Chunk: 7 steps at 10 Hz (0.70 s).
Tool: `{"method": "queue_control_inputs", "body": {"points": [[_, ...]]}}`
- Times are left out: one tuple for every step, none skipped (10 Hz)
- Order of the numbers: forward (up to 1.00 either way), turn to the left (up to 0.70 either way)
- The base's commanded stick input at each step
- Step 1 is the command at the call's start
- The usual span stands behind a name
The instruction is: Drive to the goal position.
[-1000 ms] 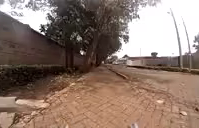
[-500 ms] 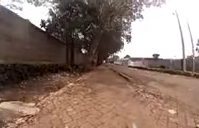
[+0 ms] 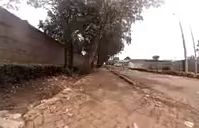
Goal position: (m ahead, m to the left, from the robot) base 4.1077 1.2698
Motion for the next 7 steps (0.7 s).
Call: {"method": "queue_control_inputs", "body": {"points": [[0.70, -0.25], [0.70, -0.09], [0.70, 0.00], [0.70, 0.00], [0.70, 0.00], [0.70, 0.00], [0.70, 0.00]]}}
